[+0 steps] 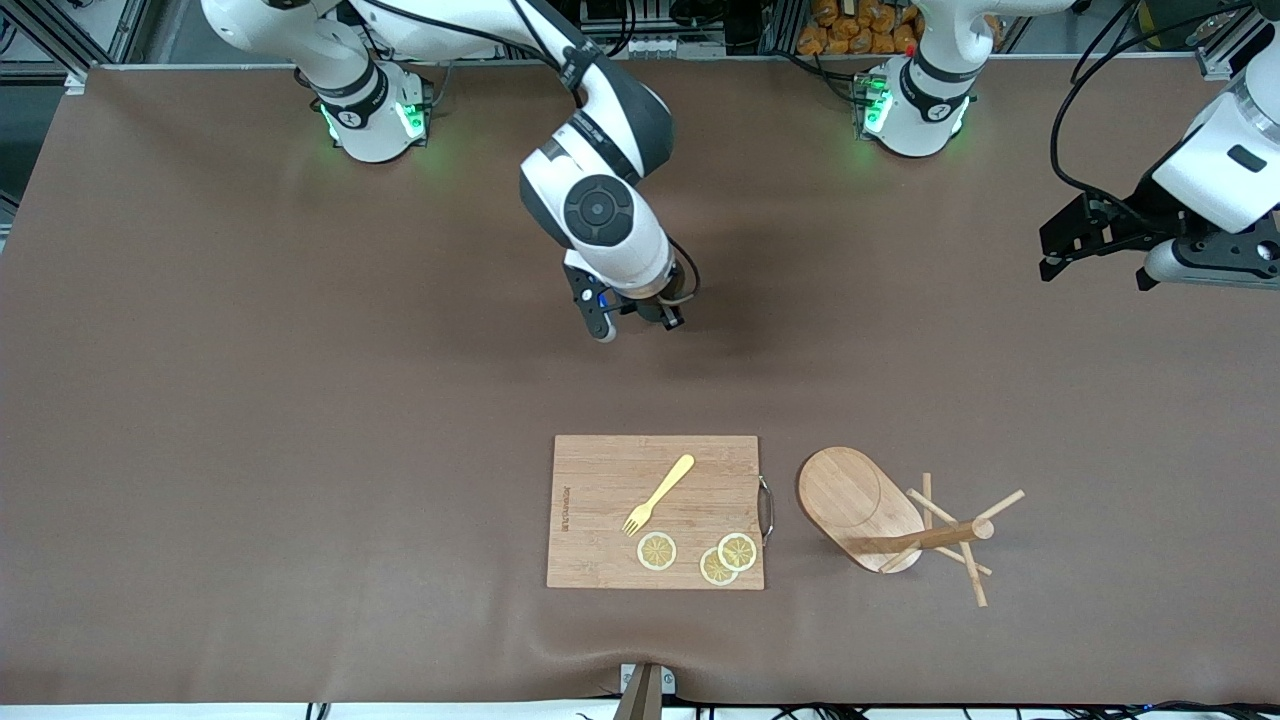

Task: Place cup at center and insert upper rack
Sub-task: 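Carry the teal mug with the right gripper toward the table center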

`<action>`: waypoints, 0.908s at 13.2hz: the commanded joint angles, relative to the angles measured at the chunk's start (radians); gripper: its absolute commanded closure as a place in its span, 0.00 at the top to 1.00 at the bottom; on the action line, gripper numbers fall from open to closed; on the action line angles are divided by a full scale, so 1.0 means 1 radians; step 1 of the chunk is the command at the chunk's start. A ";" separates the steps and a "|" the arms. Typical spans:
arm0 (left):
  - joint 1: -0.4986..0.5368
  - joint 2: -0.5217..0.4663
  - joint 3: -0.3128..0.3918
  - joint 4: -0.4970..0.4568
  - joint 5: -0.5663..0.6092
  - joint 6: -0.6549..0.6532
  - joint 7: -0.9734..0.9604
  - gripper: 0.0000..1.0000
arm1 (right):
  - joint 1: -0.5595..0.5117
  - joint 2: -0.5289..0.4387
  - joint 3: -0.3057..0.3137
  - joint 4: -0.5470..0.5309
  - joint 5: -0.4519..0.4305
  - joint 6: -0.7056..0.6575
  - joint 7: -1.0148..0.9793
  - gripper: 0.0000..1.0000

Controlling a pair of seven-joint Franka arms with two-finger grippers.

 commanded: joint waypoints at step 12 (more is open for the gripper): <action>-0.003 0.008 -0.005 0.022 0.025 -0.002 -0.011 1.00 | 0.098 0.091 -0.014 0.021 0.015 0.154 0.166 0.00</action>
